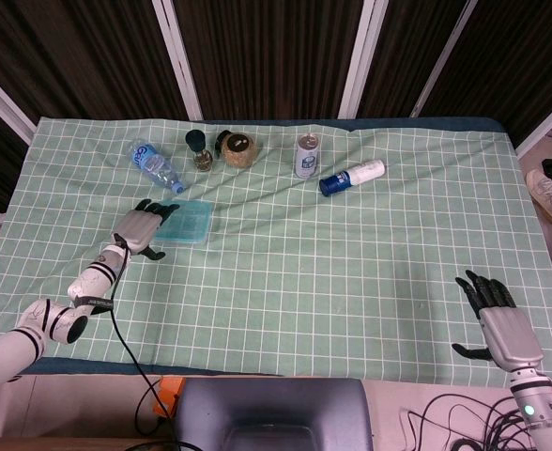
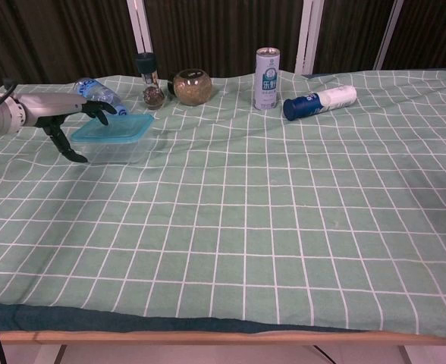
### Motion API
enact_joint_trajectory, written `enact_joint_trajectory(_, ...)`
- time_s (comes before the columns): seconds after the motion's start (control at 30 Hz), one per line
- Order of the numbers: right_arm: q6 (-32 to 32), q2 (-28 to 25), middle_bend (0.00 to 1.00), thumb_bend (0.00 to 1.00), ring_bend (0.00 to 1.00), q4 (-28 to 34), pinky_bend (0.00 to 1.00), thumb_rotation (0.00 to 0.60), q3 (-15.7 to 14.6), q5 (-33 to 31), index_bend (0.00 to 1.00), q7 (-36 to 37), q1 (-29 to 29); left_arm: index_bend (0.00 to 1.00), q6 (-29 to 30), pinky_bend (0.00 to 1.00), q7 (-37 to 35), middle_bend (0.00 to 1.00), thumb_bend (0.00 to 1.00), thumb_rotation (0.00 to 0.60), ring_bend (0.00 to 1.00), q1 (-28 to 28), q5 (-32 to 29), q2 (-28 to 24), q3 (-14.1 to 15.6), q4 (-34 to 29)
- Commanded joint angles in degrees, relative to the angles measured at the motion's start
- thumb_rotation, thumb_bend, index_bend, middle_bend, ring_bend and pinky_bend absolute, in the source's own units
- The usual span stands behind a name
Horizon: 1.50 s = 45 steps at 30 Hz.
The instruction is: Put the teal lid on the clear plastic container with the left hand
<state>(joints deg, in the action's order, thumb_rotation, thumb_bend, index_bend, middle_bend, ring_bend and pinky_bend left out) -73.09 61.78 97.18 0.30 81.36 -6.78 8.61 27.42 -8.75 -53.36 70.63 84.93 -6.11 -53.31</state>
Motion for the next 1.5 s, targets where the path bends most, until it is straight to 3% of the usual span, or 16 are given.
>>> enact_joint_trajectory(0.03,0.03,-0.01,0.00,0.20,0.00,0.08,0.00,0.600,-0.04,0.07,0.00,-0.06,0.01,0.00,-0.04,0.06,0.27,0.18,0.20,0.600,0.11,0.00,-0.12,-0.04,-0.05,0.00)
enact_joint_trajectory(0.27,-0.01,0.00,0.00,0.20,0.00,0.02,0.00,0.600,0.02,-0.02,0.00,-0.02,0.01,0.00,4.71,0.06,0.14,0.18,0.20,0.600,0.11,0.54,1.44,-1.22,-1.36,-1.83)
enact_joint_trajectory(0.57,0.11,-0.05,0.00,0.20,0.00,0.07,0.00,0.600,-0.02,0.18,0.00,0.02,0.13,0.00,10.70,0.06,-1.24,0.18,0.20,0.600,0.10,2.33,4.09,-5.88,-2.06,-9.45)
enact_joint_trajectory(0.87,0.47,0.07,0.00,0.20,0.00,0.24,0.00,0.600,-0.13,0.22,0.00,-0.26,0.31,0.00,11.69,0.06,0.68,0.19,0.20,0.600,0.11,4.48,4.09,-7.62,-0.16,-14.05)
enact_joint_trajectory(1.5,0.61,0.15,0.00,0.20,0.00,0.24,0.00,0.600,-0.20,0.15,0.00,-0.54,0.40,0.00,12.03,0.07,2.74,0.23,0.21,0.600,0.14,5.73,3.86,-8.19,0.87,-15.81)
